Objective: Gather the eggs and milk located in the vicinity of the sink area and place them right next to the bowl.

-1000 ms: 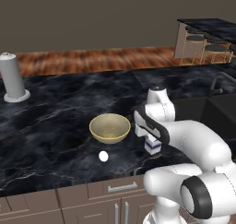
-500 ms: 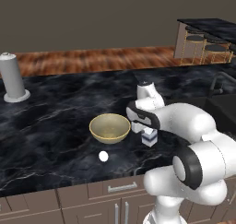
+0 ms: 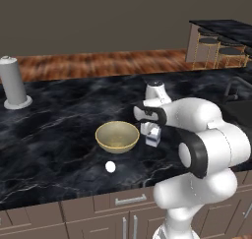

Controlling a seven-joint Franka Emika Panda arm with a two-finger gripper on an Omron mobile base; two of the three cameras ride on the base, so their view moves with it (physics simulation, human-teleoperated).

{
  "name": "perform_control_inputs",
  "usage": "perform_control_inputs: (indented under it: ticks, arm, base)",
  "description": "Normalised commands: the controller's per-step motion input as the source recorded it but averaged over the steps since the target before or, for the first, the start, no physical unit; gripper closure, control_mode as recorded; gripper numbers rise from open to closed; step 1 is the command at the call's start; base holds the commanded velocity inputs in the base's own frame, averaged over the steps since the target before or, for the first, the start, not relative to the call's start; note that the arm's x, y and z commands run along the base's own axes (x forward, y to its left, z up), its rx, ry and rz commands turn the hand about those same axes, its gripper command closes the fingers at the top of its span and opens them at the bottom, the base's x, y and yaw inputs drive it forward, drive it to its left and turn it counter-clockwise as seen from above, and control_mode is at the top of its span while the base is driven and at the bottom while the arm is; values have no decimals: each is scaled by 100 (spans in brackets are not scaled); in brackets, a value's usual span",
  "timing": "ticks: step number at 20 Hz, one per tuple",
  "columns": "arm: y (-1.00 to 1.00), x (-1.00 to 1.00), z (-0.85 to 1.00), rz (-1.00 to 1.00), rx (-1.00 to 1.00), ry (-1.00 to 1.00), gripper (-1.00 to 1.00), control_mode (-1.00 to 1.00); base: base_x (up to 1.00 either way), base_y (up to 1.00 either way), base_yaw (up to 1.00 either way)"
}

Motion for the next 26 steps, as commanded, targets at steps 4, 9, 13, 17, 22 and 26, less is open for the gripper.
perform_control_inputs:
  ticks: [4,9,13,17,22,26]
  arm:
    - [10,36,0,32,0,-5,100,-100]
    - [7,21,0,13,0,-1,100,-100]
    - [14,23,-6,5,4,-1,100,-100]
    - [12,10,-15,7,2,0,100,-100]
    - [10,8,-22,7,1,0,100,-100]
    - [0,4,-15,1,0,0,100,-100]
  base:
    - [0,0,0]
    - [0,0,0]
    - [0,0,0]
    - [0,0,0]
    - [0,0,0]
    - [0,0,0]
